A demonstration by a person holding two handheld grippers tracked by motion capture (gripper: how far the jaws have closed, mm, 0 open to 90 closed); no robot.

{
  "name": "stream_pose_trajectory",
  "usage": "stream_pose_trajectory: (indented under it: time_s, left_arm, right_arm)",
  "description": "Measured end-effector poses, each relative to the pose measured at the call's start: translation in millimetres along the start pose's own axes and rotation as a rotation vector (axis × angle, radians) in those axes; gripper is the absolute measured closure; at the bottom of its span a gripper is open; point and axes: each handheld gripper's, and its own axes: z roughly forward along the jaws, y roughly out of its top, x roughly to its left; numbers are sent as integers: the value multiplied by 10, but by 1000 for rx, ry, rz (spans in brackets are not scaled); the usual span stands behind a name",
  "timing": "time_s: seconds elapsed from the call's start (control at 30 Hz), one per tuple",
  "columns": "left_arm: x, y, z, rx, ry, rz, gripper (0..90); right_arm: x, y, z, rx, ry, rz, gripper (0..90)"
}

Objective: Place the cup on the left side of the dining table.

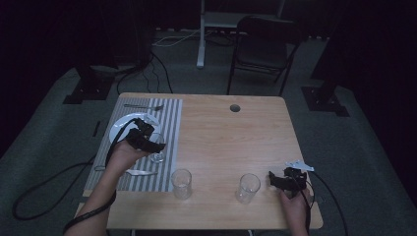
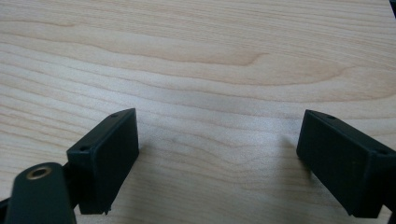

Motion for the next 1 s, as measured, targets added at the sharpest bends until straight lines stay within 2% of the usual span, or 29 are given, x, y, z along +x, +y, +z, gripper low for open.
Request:
stream_pose_trajectory:
  time_s: [0.13, 0.37, 0.57, 0.7, 0.77, 1.0]
  left_arm:
    - [50, -24, 19, 15, 12, -9, 291]
    - [99, -82, 72, 22, 9, -35, 291]
    - [122, -139, 133, 34, 3, -40, 291]
    - [143, -197, 139, 4, -7, -55, 291]
    - [134, -217, 137, -9, -5, -47, 290]
    - [117, -249, 137, -41, 7, -92, 287]
  right_arm:
    - [0, 0, 0, 0, 0, 0, 125]
    - [0, 0, 0, 0, 0, 0, 124]
    - [0, 0, 0, 0, 0, 0, 124]
    - [0, 0, 0, 0, 0, 0, 124]
    - [-1, 0, 0, 0, 0, 0, 125]
    - [0, 0, 0, 0, 0, 0, 125]
